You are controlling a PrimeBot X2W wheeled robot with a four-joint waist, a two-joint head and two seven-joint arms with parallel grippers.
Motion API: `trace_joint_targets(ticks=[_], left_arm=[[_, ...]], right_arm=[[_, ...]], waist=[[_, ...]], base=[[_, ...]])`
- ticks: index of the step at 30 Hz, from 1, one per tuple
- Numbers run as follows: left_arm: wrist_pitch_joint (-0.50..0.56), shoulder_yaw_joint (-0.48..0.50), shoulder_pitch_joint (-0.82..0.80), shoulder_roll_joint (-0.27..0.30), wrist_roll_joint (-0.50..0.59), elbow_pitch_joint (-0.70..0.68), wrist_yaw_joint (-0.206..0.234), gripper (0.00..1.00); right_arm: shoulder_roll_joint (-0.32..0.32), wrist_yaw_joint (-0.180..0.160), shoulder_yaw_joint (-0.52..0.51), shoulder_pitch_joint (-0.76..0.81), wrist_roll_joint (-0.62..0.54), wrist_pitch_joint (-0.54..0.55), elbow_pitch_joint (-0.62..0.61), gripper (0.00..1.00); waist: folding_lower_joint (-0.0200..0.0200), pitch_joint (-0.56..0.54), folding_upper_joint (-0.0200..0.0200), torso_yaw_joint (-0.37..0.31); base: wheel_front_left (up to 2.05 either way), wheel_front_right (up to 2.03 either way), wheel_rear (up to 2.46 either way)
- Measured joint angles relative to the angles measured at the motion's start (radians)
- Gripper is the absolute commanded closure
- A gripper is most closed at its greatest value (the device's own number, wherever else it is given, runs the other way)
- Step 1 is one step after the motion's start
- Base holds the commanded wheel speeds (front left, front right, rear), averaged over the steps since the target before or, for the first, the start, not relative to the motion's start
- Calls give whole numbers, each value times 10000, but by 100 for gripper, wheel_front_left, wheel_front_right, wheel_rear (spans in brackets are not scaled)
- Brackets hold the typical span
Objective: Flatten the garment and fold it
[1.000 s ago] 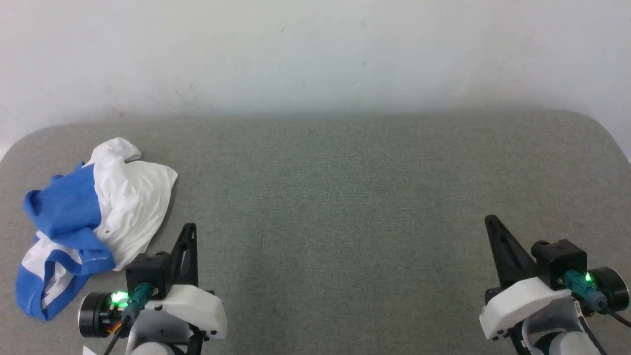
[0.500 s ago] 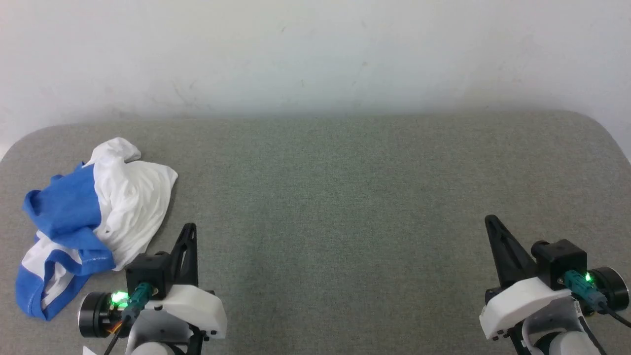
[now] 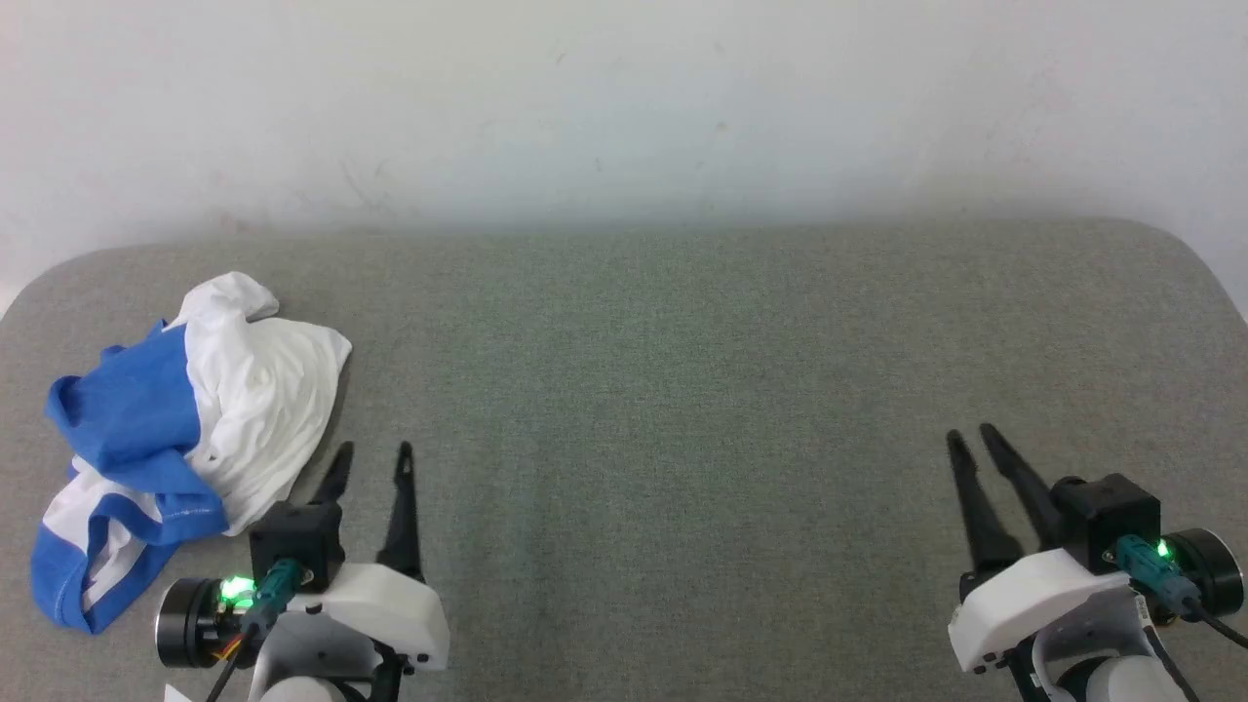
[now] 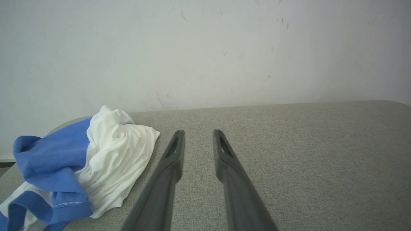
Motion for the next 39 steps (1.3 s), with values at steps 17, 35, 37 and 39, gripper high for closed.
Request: trace_joint_targets(ticks=[17,35,37,39], left_arm=[[-272,-104,0,0,-257,159,107,0],[-633,-136,2,0,-470,253,236,0],[-694,-140,6,0,-483,265,278,0],[-719,-140,23,0,-497,274,282,0]], right_arm=[[-2,0,-42,13,293,-276,157,0],[0,0,-96,142,654,-629,297,0],[0,0,-92,150,675,-656,313,0],[0,0,-88,151,700,-715,322,0]], waist=[[0,1,0,38],[0,-26,0,579],[0,-26,0,686],[0,-23,0,803]], base=[[0,0,0],[0,0,0],[0,0,0],[0,0,0]])
